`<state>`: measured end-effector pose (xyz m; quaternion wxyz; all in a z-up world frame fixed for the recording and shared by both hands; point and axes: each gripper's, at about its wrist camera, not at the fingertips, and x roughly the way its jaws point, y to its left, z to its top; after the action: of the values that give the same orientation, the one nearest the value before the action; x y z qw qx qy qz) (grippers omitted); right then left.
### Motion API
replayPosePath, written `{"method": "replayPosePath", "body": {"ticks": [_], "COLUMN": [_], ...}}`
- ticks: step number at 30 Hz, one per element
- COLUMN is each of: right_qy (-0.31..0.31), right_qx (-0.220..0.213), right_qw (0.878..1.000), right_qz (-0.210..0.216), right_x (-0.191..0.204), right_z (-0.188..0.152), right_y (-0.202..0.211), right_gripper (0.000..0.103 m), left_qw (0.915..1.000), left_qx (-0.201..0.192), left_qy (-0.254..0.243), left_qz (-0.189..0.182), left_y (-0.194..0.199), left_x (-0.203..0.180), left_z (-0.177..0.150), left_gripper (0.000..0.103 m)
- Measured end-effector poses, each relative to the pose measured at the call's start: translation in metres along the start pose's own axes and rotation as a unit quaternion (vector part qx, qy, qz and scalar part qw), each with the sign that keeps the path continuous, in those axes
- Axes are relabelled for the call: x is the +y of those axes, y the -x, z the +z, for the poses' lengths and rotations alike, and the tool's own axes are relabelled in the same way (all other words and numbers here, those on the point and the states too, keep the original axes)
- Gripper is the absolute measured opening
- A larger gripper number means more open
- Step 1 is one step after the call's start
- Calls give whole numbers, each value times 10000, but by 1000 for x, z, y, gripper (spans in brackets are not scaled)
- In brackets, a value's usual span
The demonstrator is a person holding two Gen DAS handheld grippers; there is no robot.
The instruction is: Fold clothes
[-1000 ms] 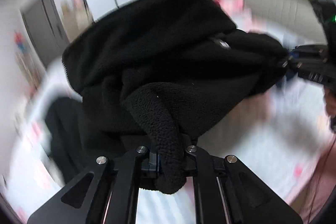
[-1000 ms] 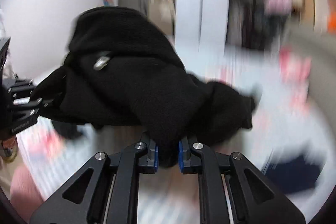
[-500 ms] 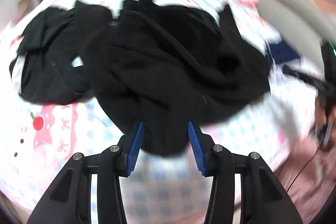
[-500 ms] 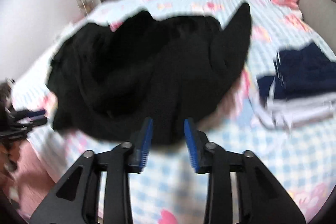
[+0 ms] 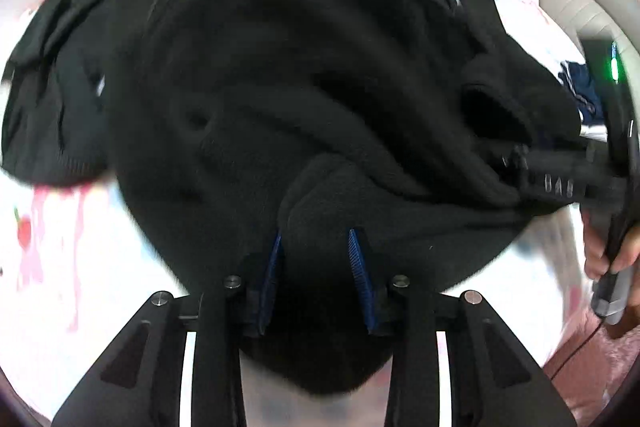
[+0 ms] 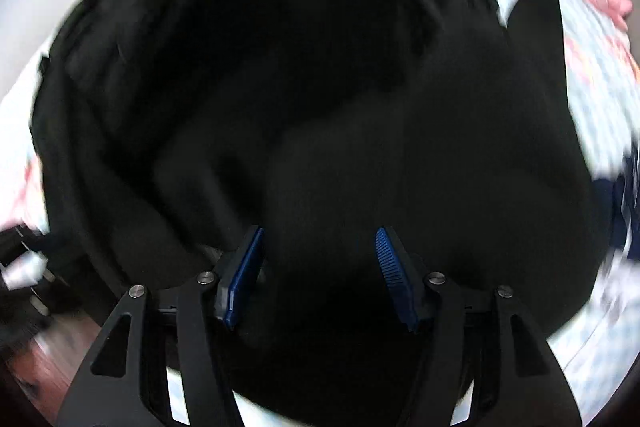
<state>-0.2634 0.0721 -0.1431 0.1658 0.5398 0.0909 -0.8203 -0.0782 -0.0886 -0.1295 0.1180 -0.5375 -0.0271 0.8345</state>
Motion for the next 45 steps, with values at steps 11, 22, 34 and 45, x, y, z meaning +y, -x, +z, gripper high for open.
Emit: {"method": "replayPosePath", "body": {"ticks": [11, 22, 34, 45], "right_qy": [-267, -282, -188, -329], "right_qx": [-141, -306, -465, -367], "right_qw": [9995, 9980, 9987, 9987], "right_qz": [100, -468, 68, 145], "right_x": [-24, -25, -43, -63], "right_z": [-72, -56, -102, -106], "right_y": [69, 49, 90, 98], "right_gripper": [50, 66, 43, 20], "left_qw": [9843, 9885, 9852, 9879], "left_qx": [-858, 62, 169, -232], "left_qy": [1088, 1512, 1322, 1500], "left_qz": [-1093, 46, -1077, -323], "left_y": [72, 2, 30, 48], "left_x": [14, 4, -3, -18], "left_z": [46, 56, -29, -49], "left_gripper": [65, 67, 44, 15]}}
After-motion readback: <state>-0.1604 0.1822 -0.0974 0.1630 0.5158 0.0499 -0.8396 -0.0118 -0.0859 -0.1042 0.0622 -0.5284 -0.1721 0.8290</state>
